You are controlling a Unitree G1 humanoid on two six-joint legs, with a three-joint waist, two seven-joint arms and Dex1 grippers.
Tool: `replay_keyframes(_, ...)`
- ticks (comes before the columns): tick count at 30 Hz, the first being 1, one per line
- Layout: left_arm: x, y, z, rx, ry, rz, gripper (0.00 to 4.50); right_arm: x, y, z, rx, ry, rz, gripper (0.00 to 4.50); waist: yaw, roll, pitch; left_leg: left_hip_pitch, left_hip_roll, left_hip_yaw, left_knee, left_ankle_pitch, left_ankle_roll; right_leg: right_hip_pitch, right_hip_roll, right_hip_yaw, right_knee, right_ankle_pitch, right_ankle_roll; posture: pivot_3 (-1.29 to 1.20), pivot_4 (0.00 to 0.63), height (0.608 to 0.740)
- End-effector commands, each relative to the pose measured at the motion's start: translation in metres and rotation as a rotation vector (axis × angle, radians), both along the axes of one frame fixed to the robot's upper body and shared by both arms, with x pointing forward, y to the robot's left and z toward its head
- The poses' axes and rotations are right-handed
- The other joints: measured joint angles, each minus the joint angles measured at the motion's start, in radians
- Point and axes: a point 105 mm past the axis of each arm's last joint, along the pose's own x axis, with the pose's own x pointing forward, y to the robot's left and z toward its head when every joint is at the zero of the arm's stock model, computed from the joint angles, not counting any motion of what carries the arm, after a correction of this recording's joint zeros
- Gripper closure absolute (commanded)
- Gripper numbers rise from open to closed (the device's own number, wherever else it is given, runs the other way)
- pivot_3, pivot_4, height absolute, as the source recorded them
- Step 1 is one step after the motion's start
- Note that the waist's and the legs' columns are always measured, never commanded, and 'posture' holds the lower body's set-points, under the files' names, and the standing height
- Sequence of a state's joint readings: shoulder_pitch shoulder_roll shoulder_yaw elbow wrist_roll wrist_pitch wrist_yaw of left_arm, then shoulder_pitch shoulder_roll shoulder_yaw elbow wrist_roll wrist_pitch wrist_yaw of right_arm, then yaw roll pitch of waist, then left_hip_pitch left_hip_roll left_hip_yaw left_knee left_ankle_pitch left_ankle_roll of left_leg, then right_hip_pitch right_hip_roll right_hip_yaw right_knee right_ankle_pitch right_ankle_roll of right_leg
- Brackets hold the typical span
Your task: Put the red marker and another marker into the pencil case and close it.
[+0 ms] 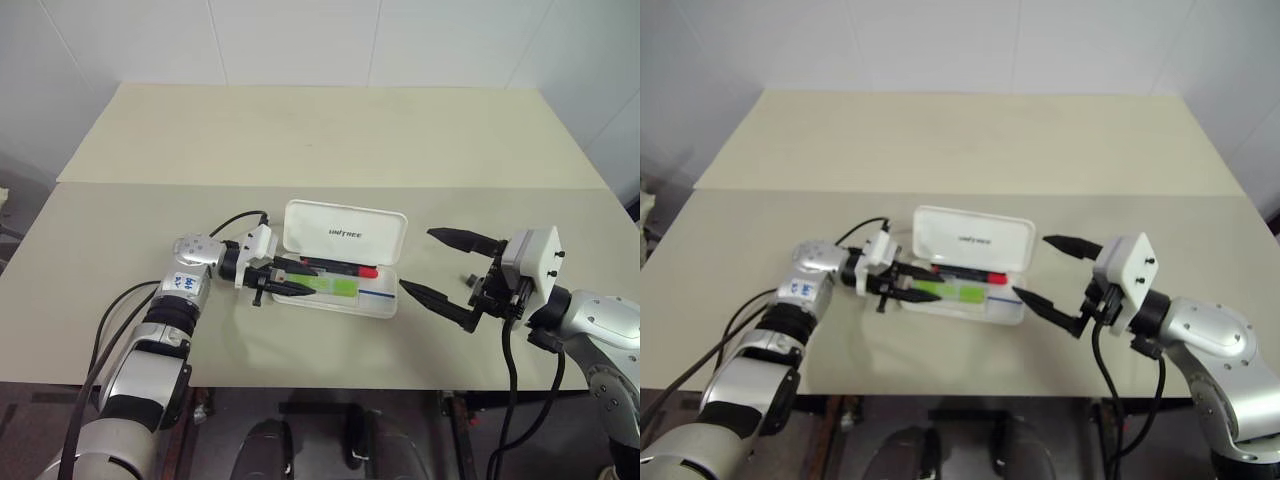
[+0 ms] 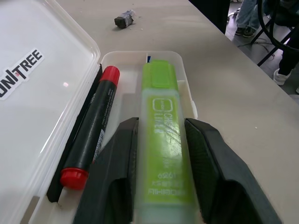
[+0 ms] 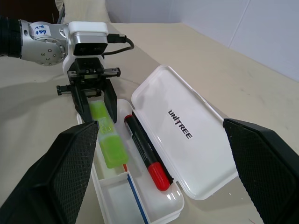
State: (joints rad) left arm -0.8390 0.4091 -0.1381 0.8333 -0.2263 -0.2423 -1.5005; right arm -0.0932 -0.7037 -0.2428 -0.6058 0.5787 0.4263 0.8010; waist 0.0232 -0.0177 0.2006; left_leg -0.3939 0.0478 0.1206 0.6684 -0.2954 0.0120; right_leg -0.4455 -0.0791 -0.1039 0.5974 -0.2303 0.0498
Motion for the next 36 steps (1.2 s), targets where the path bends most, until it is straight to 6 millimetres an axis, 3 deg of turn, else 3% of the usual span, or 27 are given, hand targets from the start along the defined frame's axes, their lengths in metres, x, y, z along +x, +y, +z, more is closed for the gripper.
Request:
replay_keyframes(1, -0.003, -0.002, 0.007, 0.008, -0.019, -0.048, 1.46, -0.005, 0.002, 0.010, -0.012, -0.051, 0.011, 0.00, 0.000, 0.000, 0.000, 0.000, 0.000, 0.000, 0.000, 0.000, 0.000, 0.000, 0.000, 0.000, 0.000, 0.000, 0.000, 0.00, 0.150, 0.740)
replay_keyframes(5, -0.004, -0.003, 0.011, -0.009, -0.036, -0.058, 0.02, -0.003, 0.003, 0.011, -0.012, -0.054, 0.015, 0.00, 0.000, 0.000, 0.000, 0.000, 0.000, 0.000, 0.000, 0.000, 0.000, 0.000, 0.000, 0.000, 0.001, 0.000, 0.000, 0.00, 0.150, 0.740)
replay_keyframes(16, -0.003, -0.003, 0.020, -0.052, -0.100, -0.042, 0.02, -0.001, 0.005, 0.011, -0.010, -0.054, 0.034, 0.00, -0.001, 0.000, 0.000, 0.000, 0.000, 0.000, 0.004, 0.000, 0.000, 0.000, 0.000, 0.000, 0.004, 0.000, 0.000, 0.00, 0.150, 0.740)
replay_keyframes(28, 0.011, 0.004, 0.001, 0.042, -0.171, 0.074, 0.02, -0.001, 0.007, 0.012, -0.011, -0.053, 0.040, 0.00, 0.000, 0.000, 0.000, -0.001, 0.001, -0.001, 0.010, -0.001, 0.001, 0.000, 0.000, 0.001, 0.006, 0.000, 0.000, 0.00, 0.150, 0.740)
replay_keyframes(36, 0.018, -0.004, 0.007, -0.022, -0.205, 0.126, 0.02, -0.001, 0.007, 0.012, -0.009, -0.048, 0.040, 0.00, 0.000, 0.000, 0.000, -0.002, 0.002, -0.001, 0.012, -0.001, 0.002, 0.000, -0.001, 0.001, 0.007, 0.000, 0.001, 0.00, 0.150, 0.740)
